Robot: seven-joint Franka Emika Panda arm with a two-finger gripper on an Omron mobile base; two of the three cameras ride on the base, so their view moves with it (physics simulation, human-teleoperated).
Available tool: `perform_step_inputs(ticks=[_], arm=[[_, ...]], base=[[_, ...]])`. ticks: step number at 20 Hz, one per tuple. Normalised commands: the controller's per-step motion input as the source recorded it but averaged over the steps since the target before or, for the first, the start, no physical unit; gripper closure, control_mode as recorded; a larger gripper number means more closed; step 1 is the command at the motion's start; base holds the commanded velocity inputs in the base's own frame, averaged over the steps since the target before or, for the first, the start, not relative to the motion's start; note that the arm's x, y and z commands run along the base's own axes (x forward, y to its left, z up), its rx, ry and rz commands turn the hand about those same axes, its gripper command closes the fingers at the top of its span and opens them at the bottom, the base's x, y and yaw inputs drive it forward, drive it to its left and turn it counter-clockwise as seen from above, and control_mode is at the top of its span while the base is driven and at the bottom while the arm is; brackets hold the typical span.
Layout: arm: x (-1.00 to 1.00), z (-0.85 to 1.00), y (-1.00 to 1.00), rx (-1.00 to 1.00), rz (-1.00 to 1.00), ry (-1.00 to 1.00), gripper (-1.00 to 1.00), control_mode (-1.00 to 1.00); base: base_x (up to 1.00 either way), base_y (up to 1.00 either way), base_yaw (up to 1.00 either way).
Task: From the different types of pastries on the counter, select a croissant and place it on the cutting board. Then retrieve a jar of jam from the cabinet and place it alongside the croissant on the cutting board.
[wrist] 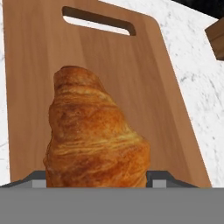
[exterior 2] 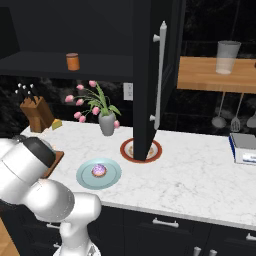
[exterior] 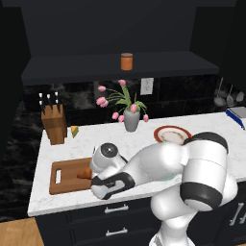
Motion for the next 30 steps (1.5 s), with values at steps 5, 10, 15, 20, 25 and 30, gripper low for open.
perform_step_inputs(ticks=[5,10,15,20,25,30], arm=[[0.01,-0.14,0.06,0.0,0.0,-0.03,1.0,-1.0],[0.13,-0.12,0.07,0.0,0.0,-0.01,1.0,-1.0],[0.13,-0.19,0.12,0.0,0.0,0.0,1.0,-1.0],[0.13,-0.15,0.07,0.0,0.0,0.0,-1.0,-1.0],[0.07,-0.28,0.0,0.0,0.0,0.0,-1.0,-1.0],[0.0,-0.37,0.0,0.0,0.0,0.0,-1.0,-1.0]], base=[[0.0,0.0,0.0],[0.0,0.0,0.0],[0.0,0.0,0.0],[0.0,0.0,0.0],[0.0,0.0,0.0],[0.0,0.0,0.0]])
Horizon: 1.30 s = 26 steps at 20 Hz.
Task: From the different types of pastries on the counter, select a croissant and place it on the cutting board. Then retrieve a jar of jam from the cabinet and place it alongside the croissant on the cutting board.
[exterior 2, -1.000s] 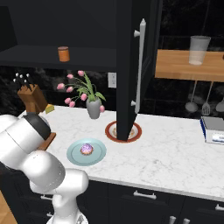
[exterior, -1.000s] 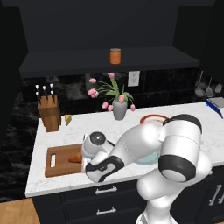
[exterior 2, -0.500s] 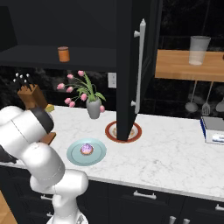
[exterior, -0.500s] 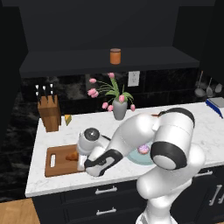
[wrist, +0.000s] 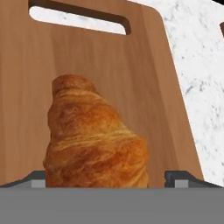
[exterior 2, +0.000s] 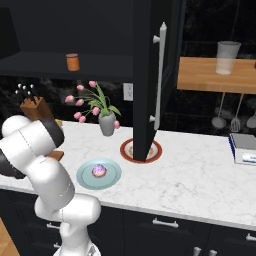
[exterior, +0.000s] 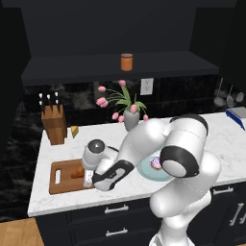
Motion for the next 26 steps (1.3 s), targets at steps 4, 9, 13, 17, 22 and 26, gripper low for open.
perform_step_inputs(ticks=[4,9,13,17,22,26], arm=[[-0.05,-0.04,0.0,0.0,0.0,0.0,-1.0,-1.0],[-0.41,0.63,-0.15,0.03,0.0,-0.06,-1.0,-1.0],[-0.21,0.7,-0.22,0.04,0.01,-0.04,-1.0,-1.0],[0.15,0.76,-0.28,0.03,-0.01,0.0,-1.0,-1.0],[0.13,0.2,-0.28,0.01,-0.14,0.0,-1.0,-1.0],[-0.18,0.37,-0.52,0.09,-0.11,-0.02,-1.0,-1.0]], base=[[0.0,0.0,0.0],[0.0,0.0,0.0],[0.0,0.0,0.0],[0.0,0.0,0.0],[0.0,0.0,0.0],[0.0,0.0,0.0]])
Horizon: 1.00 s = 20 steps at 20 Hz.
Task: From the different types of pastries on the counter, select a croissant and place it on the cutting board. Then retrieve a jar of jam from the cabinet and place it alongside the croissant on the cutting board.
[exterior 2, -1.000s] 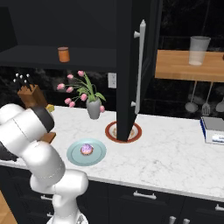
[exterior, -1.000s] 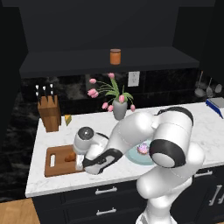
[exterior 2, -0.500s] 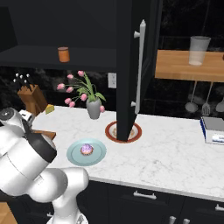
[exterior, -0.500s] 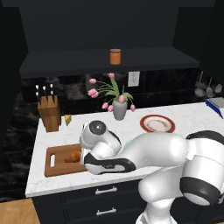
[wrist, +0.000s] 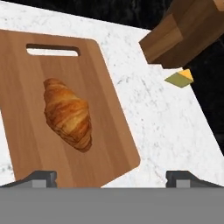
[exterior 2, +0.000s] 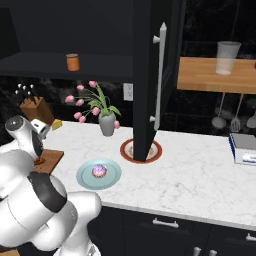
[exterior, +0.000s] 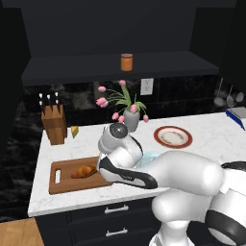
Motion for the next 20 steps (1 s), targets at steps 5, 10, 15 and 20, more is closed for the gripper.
perform_step_inputs(ticks=[5,10,15,20], arm=[[-0.6,0.57,-0.69,0.18,-0.07,-0.1,-1.0,-1.0],[-0.44,0.72,-0.68,0.2,-0.07,-0.05,-1.0,-1.0],[-0.17,0.78,-0.37,0.14,-0.06,-0.05,-1.0,-1.0],[0.0,0.61,-0.04,0.04,-0.03,0.0,-1.0,-1.0]], base=[[0.0,0.0,0.0],[0.0,0.0,0.0],[0.0,0.0,0.0],[0.0,0.0,0.0]])
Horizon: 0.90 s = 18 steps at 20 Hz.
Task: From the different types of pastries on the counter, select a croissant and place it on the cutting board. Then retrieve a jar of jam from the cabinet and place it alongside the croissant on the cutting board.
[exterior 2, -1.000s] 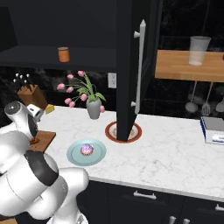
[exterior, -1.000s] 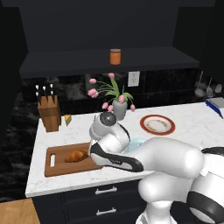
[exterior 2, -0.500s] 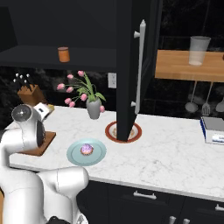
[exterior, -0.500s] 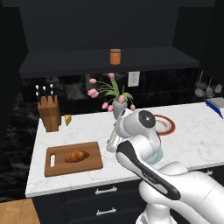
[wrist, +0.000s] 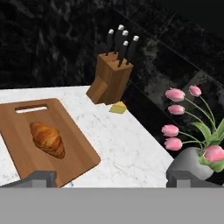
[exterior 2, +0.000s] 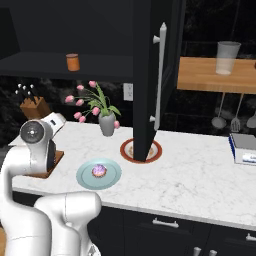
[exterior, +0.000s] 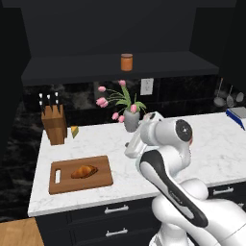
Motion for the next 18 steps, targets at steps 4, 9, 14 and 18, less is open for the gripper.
perform_step_inputs(ticks=[4,9,14,18], arm=[[-0.01,0.8,0.0,0.0,-0.05,0.0,-1.0,-1.0],[-0.23,0.9,0.0,0.0,-0.1,-0.06,-1.0,-1.0],[-0.32,0.82,-0.02,0.01,-0.17,-0.12,-1.0,-1.0],[-0.32,0.73,-0.18,0.07,-0.21,-0.05,-1.0,-1.0]], base=[[0.0,0.0,0.0],[0.0,0.0,0.0],[0.0,0.0,0.0],[0.0,0.0,0.0]])
